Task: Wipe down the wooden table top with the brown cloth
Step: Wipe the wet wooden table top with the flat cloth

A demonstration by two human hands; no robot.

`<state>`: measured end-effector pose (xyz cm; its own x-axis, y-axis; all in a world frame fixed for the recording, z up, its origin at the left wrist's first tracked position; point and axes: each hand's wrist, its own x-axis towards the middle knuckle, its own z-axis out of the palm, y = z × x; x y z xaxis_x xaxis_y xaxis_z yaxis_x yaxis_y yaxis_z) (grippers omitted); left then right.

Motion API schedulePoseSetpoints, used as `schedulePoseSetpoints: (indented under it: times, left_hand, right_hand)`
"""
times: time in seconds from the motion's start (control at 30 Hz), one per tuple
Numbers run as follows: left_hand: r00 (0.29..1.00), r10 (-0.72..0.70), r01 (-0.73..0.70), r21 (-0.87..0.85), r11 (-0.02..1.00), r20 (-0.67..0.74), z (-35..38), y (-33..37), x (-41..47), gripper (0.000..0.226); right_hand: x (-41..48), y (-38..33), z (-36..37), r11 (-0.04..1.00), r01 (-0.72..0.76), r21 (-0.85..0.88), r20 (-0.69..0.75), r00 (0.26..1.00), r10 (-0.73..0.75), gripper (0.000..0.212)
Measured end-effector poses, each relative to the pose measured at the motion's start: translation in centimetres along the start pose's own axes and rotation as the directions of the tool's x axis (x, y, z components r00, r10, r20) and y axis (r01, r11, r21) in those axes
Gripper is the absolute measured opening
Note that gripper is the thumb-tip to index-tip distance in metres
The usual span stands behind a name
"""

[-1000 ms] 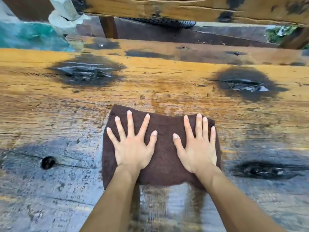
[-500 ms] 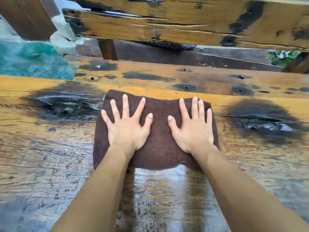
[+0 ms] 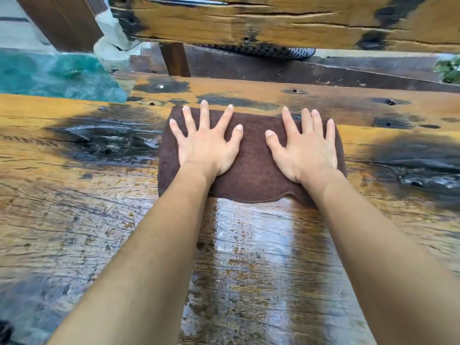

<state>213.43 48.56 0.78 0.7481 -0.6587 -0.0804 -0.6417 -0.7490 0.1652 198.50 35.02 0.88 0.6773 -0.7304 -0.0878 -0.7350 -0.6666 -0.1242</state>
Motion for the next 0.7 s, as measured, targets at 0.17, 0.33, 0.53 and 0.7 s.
schedulePoseSetpoints:
  times: [0.17, 0.33, 0.53, 0.7]
  left_hand:
    - [1.0, 0.023, -0.023, -0.01, 1.0, -0.013, 0.1, -0.4, -1.3, 0.062]
    - [1.0, 0.027, -0.027, 0.004, 1.0, 0.007, 0.4, -1.6, -4.0, 0.062]
    - [0.999, 0.047, -0.047, 0.004, 0.999, 0.015, 1.0, -3.4, -10.2, 0.061]
    - [0.997, 0.074, -0.074, -0.002, 0.997, 0.026, 1.1, -5.0, -16.3, 0.062]
  right_hand:
    - [-1.0, 0.1, 0.1, 1.0, -0.001, 0.012, -0.016, 1.0, 0.001, 0.079]
    - [-4.3, -0.1, 0.8, 1.0, 0.017, 0.012, -0.001, 1.0, -0.017, 0.078]
    - [-9.6, -0.6, 1.4, 0.999, 0.031, 0.014, 0.007, 1.0, -0.031, 0.079]
    - [-16.5, -1.5, 2.0, 0.999, 0.029, 0.023, 0.029, 0.999, -0.03, 0.081]
